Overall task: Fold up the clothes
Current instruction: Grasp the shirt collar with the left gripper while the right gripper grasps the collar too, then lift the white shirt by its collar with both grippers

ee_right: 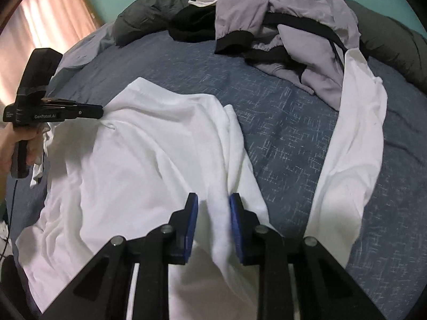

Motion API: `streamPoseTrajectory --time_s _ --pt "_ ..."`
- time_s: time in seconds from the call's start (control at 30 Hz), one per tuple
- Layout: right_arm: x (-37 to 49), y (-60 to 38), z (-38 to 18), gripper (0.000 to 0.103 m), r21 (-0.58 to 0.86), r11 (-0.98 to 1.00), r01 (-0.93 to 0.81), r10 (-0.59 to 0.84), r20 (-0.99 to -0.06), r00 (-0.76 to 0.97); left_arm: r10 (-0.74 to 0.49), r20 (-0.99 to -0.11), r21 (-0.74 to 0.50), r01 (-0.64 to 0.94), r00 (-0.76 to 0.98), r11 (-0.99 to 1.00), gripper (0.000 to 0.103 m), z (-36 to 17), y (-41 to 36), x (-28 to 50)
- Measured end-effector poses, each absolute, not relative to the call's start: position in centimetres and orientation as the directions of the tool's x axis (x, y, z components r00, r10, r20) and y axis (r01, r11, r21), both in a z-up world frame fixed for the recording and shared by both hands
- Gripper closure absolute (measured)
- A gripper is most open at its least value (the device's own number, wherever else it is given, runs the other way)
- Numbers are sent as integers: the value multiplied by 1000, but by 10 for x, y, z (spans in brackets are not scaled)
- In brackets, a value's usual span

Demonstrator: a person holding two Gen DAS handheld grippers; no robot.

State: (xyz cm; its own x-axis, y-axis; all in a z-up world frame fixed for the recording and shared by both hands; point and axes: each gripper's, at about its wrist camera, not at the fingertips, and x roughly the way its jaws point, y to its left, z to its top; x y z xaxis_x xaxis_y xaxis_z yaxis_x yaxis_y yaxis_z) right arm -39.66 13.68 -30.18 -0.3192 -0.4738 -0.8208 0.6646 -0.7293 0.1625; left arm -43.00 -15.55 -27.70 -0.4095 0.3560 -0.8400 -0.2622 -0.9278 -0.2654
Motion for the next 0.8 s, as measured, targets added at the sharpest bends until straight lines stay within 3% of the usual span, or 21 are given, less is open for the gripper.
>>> streamPoseTrajectory --time_s 0.23,0.73,0.77,0.8 --pt "-424 143 -268 77 215 -789 576 -513 -746 -424 364 -833 -270 -267 -417 -925 102 -275 -157 -417" --pt "-458 71 -312 77 153 -774 614 -427 -842 -329 392 -817 -301 -268 -423 -915 102 -279 -159 -411" --pt "-460 71 -313 80 160 -774 613 -429 -844 -322 395 -815 -303 -268 -424 -914 102 -280 -159 -411" --pt "-459 72 -314 93 167 -770 616 -435 -844 -315 396 -814 -304 -269 -424 -914 102 -280 -159 -410"
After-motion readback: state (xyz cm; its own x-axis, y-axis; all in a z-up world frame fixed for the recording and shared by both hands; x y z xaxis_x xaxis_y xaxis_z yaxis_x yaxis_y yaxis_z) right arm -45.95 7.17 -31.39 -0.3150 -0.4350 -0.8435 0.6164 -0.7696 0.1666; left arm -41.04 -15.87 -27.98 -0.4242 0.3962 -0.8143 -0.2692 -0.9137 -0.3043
